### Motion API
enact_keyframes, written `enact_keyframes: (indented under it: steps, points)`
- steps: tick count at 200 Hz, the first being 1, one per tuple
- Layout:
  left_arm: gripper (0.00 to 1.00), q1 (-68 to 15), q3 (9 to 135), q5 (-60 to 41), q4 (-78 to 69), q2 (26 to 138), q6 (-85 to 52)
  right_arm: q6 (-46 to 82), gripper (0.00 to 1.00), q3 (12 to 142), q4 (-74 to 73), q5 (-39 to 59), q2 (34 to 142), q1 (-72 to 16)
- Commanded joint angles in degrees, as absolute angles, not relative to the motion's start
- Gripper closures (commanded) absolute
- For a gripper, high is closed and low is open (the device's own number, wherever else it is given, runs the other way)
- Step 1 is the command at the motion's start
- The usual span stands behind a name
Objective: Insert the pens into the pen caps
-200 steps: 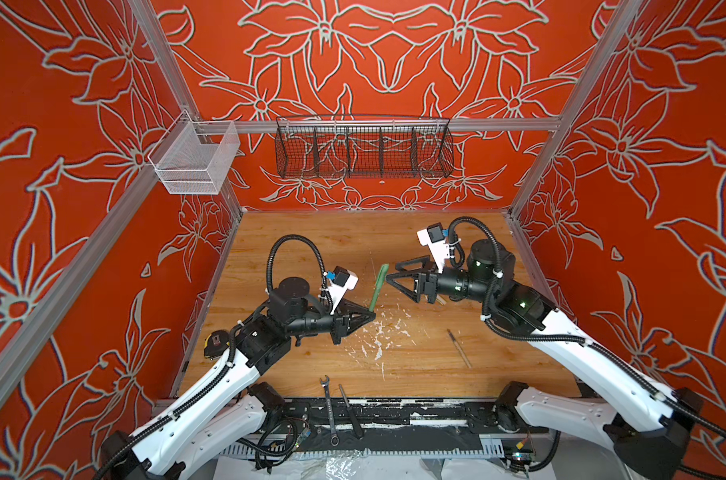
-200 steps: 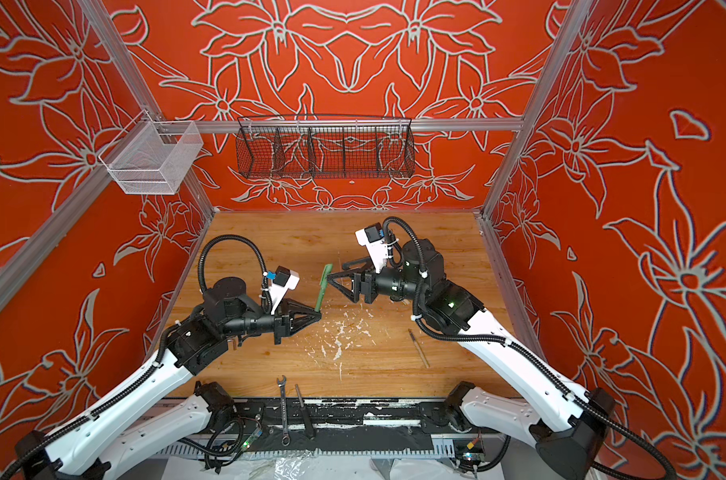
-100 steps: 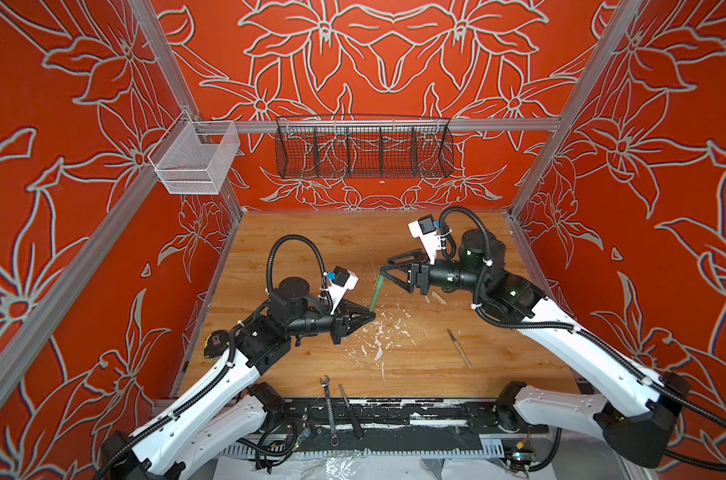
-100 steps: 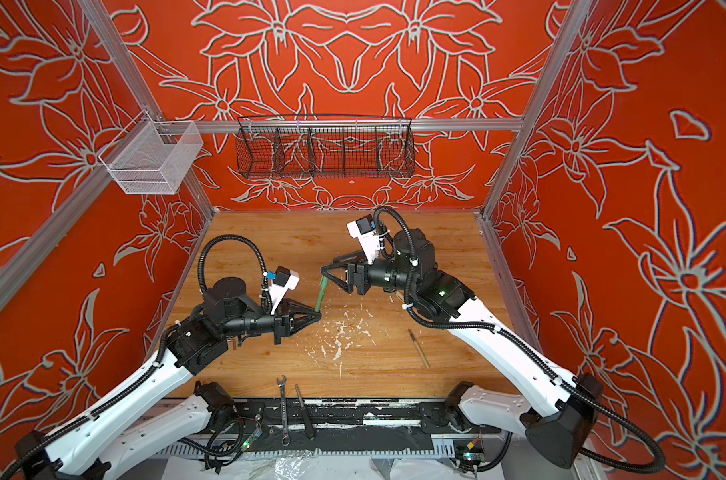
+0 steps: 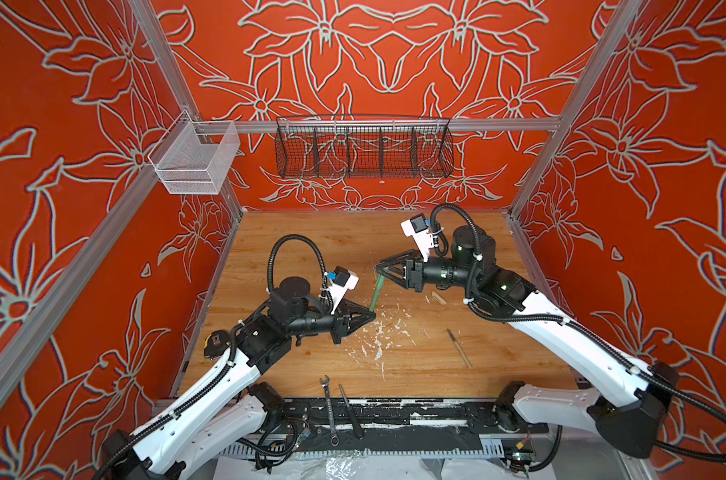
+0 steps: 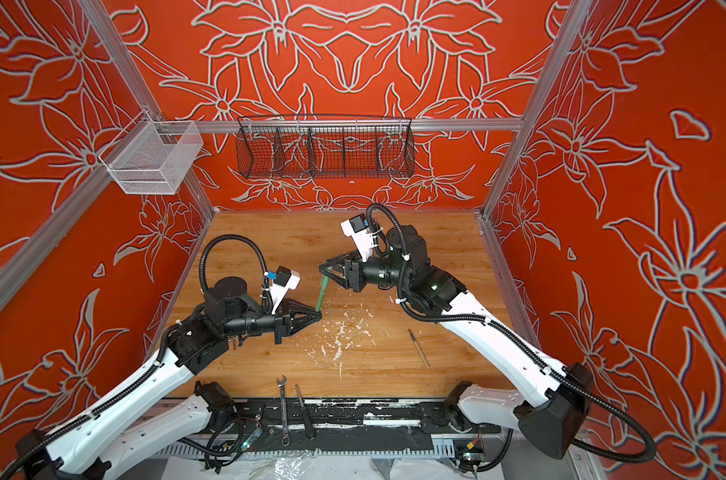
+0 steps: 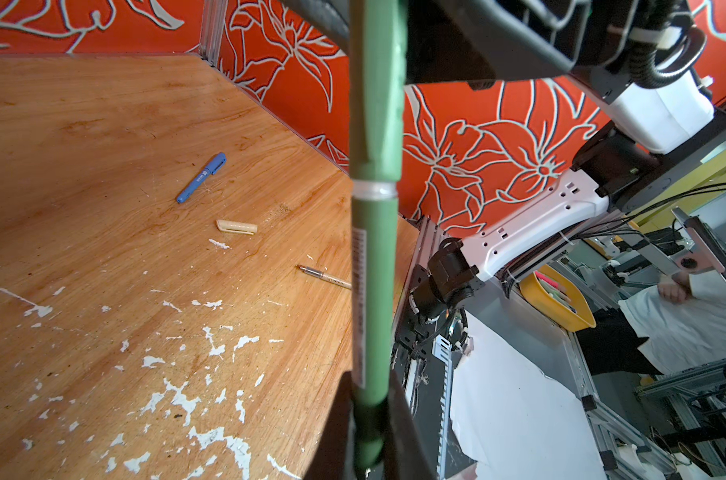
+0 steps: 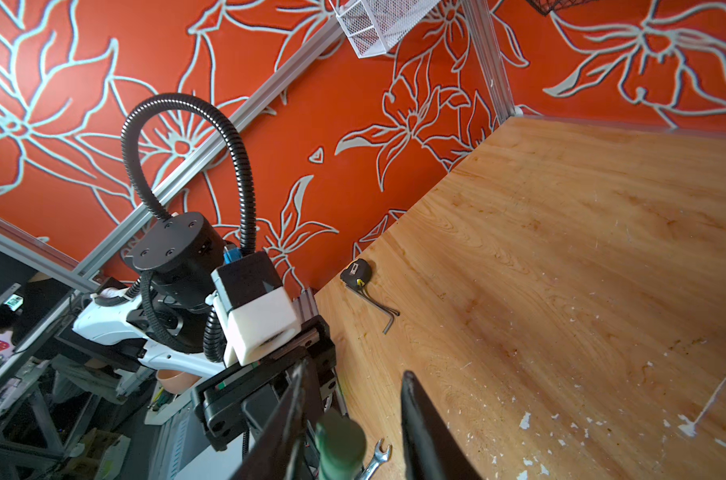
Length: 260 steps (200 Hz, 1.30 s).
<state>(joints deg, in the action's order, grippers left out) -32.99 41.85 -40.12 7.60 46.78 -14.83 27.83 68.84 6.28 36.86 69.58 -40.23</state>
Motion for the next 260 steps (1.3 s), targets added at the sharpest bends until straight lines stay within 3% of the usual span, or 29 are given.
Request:
enact_keyframes:
  steps: [1, 37, 85, 142, 260]
  points:
    - [1.00, -33.16, 42.75, -40.34, 6.60, 47.49, -13.67, 28.46, 0.75, 70.68, 4.77, 38.12, 69.96, -40.61]
    - [1.00, -33.14, 44.15, -34.33, 6.27, 48.81, -15.87, 29.34, 1.00, 69.51, 5.55, 37.61, 69.58, -40.65]
    - [1.00, -33.14, 46.58, -22.64, 2.88, 49.28, -20.07, 33.64, 1.00, 62.34, 4.37, 34.58, 67.11, -40.66]
    - [1.00, -33.14, 50.06, -30.62, -1.08, 56.07, -19.01, 37.61, 1.00, 54.41, 2.46, 31.33, 60.71, -40.67]
    - [1.00, -33.14, 54.59, -29.36, -2.64, 62.88, -17.89, 42.01, 1.00, 47.73, -0.61, 30.50, 59.09, -40.73]
